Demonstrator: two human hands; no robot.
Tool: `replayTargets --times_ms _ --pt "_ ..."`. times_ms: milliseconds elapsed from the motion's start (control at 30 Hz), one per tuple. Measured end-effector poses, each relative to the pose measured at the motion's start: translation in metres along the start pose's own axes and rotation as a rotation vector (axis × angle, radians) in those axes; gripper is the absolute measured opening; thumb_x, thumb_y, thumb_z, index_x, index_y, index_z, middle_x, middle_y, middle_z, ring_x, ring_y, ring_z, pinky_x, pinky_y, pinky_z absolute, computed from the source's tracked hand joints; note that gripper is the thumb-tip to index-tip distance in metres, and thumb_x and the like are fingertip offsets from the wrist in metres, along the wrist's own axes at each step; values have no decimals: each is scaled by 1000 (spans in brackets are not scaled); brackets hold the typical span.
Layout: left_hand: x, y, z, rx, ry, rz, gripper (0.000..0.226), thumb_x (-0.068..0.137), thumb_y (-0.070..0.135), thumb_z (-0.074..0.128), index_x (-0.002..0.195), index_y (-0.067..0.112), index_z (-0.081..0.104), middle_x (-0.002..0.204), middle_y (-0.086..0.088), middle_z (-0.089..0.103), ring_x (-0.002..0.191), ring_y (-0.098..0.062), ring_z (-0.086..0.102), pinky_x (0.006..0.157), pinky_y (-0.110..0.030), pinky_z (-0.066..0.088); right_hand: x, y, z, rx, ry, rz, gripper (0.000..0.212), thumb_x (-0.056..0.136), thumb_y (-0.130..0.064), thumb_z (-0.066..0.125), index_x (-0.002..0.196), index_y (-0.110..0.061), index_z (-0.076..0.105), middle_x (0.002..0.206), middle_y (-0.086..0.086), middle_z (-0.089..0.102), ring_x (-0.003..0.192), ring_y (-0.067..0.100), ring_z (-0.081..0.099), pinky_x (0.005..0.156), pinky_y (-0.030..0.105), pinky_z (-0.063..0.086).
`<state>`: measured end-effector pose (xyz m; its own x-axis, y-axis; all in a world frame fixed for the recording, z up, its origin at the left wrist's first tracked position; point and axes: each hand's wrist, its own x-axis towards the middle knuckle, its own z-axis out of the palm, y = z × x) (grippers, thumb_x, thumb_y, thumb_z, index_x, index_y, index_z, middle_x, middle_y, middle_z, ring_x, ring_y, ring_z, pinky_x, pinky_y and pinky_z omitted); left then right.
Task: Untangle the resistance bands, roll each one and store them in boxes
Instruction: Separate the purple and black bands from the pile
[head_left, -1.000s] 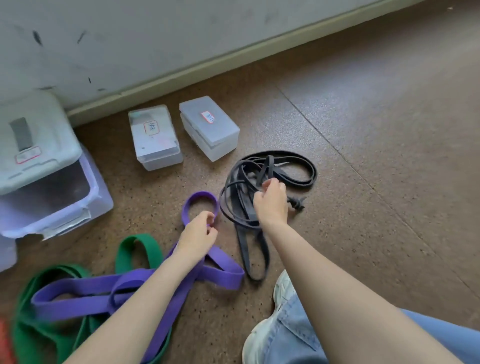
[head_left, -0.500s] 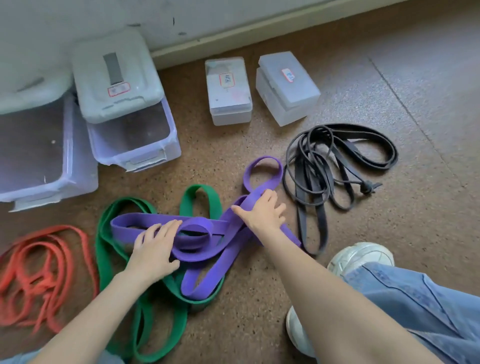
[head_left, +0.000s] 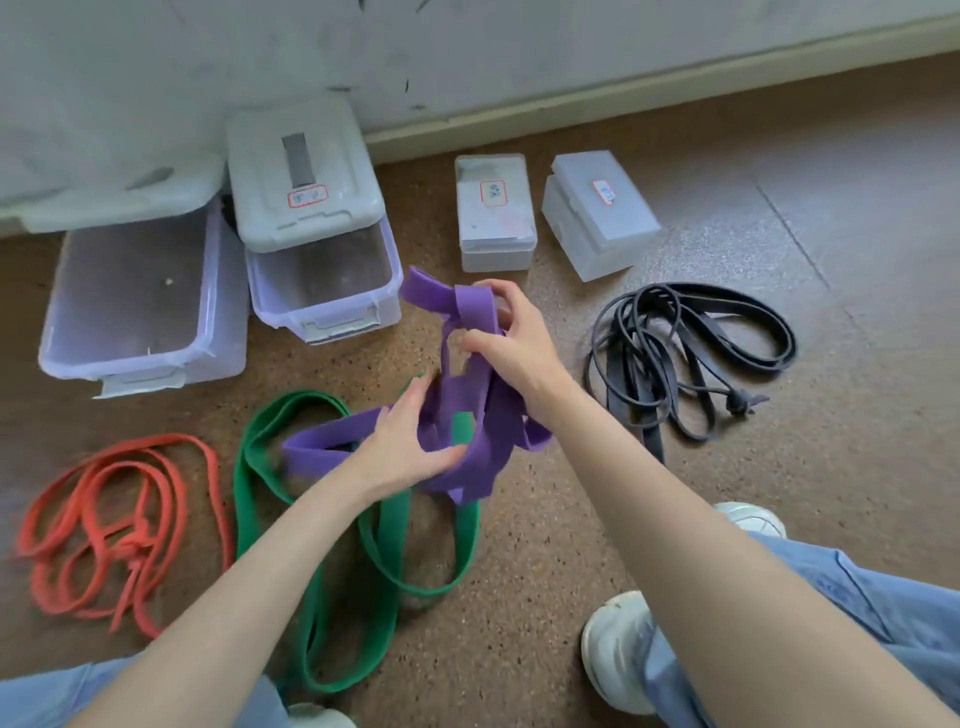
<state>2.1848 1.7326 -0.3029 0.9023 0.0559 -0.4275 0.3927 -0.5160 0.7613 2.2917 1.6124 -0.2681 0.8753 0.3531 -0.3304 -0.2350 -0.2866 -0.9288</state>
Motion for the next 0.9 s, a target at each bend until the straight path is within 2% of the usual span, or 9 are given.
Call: replayTargets --times_ms 100,167,233,367,467,600,667,767,900 --pt "-11 38 -14 -320 11 11 51 88 33 58 133 14 45 120 -1 61 104 -9 59 83 -18 43 -9 -45 -8 221 61 -49 43 75 -1 63 112 -18 50 79 -6 65 65 7 62 64 27 53" --pt "-22 54 -24 -693 -108 43 67 79 61 50 129 16 51 116 -3 65 99 -10 63 86 -23 50 -16 -71 -16 460 101 -29 44 78 4 60 116 -10 46 73 -2 63 52 8 60 53 24 51" --pt "-31 68 -33 -791 -181 160 71 69 72 58 123 26 55 120 1 64 108 -12 60 94 -29 48 -22 -95 -23 596 143 -3 43 79 3 61 117 -8 43 82 5 59 57 14 58 57 27 51" --pt "-36 86 -24 -598 -164 256 73 59 54 74 123 35 45 124 16 59 113 1 56 90 -19 47 -28 -124 -37 642 213 -32 38 81 3 60 109 -13 40 93 8 56 72 20 55 69 34 50" --pt "-23 80 5 -407 -167 198 68 71 26 79 129 22 43 127 4 59 110 -1 59 89 -16 47 -29 -129 -48 559 257 -26 39 83 1 58 115 -10 40 97 9 55 76 21 54 67 31 47" --pt "15 87 16 -420 20 237 41 81 -7 64 119 2 50 120 -13 60 106 -20 57 91 -23 45 -18 -127 -64 507 316 -13 44 82 -4 62 120 -8 42 104 11 57 78 20 55 68 31 49" --pt "33 95 20 -365 42 264 40 80 -2 67 117 8 53 119 -13 61 101 -17 54 89 -26 44 -10 -122 -73 497 330 -23 41 80 -6 63 116 -10 44 96 7 58 72 18 55 61 26 48" --pt "48 81 41 -106 -46 255 54 74 16 65 125 7 50 130 -14 53 125 -23 43 110 -36 31 3 -90 -81 268 306 -1 38 78 -7 62 112 -13 47 91 3 58 77 19 58 62 26 47" --pt "31 3 79 354 -253 180 57 83 11 59 137 9 42 145 -8 40 141 -20 23 115 -21 1 4 16 -76 -248 51 302 72 77 -6 61 142 -15 30 131 8 48 117 29 50 97 38 44"
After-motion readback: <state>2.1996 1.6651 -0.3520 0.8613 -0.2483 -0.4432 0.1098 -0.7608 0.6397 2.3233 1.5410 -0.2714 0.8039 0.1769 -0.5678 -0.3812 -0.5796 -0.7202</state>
